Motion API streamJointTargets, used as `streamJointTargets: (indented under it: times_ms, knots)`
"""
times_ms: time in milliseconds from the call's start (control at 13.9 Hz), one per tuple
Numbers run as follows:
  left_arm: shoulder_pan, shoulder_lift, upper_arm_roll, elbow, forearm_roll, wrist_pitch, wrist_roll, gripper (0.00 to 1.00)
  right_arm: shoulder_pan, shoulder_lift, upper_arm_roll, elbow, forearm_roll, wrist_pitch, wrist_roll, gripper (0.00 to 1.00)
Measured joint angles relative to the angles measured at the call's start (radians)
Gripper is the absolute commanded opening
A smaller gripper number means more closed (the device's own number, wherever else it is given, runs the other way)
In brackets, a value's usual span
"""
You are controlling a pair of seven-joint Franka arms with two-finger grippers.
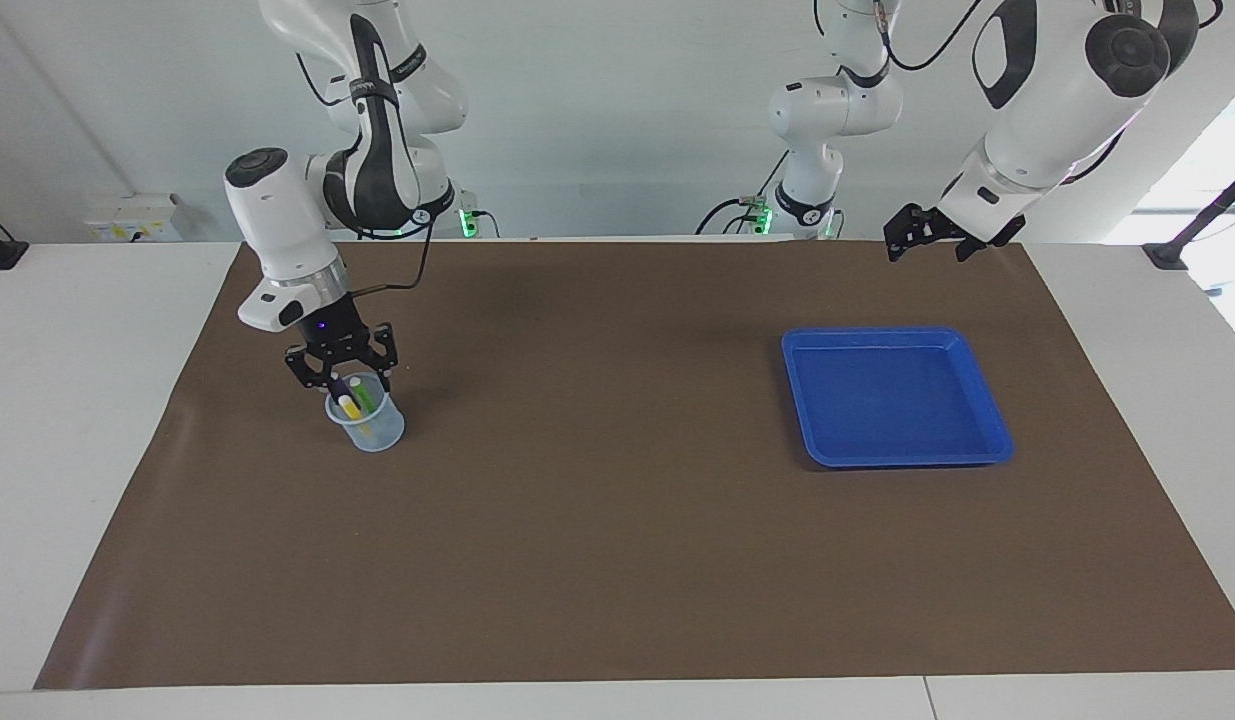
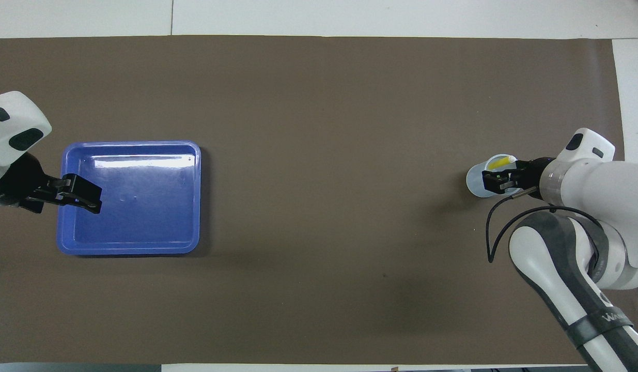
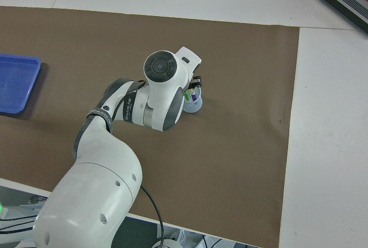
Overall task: Transfer and insert pens with both arms
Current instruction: 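Open the right gripper and pull it back from the cup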
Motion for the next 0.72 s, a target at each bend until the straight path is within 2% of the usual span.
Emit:
streamJointTargets:
  times_ms: [216, 360, 576, 721]
  knots:
    - [-0.002, 0.000, -0.005, 0.000, 0.000, 0.067, -0.008, 1.00, 0.000, 0.000, 0.000, 0.015, 0.000, -0.009, 0.000, 1.00]
    - [-0.002, -0.001, -0.005, 0.003, 0.000, 0.092, -0.008, 1.00, 0.000, -0.001, 0.000, 0.053, 0.000, -0.069, 0.000, 1.00]
    - [-0.006, 0.000, -0.006, 0.004, 0.001, 0.215, -0.004, 1.00, -0.004, -0.011, -0.012, 0.148, 0.000, -0.222, 0.011, 1.00]
    - [-0.006, 0.001, -0.005, -0.001, 0.003, 0.233, -0.004, 1.00, -0.012, -0.018, -0.024, 0.229, -0.019, -0.346, 0.045, 1.00]
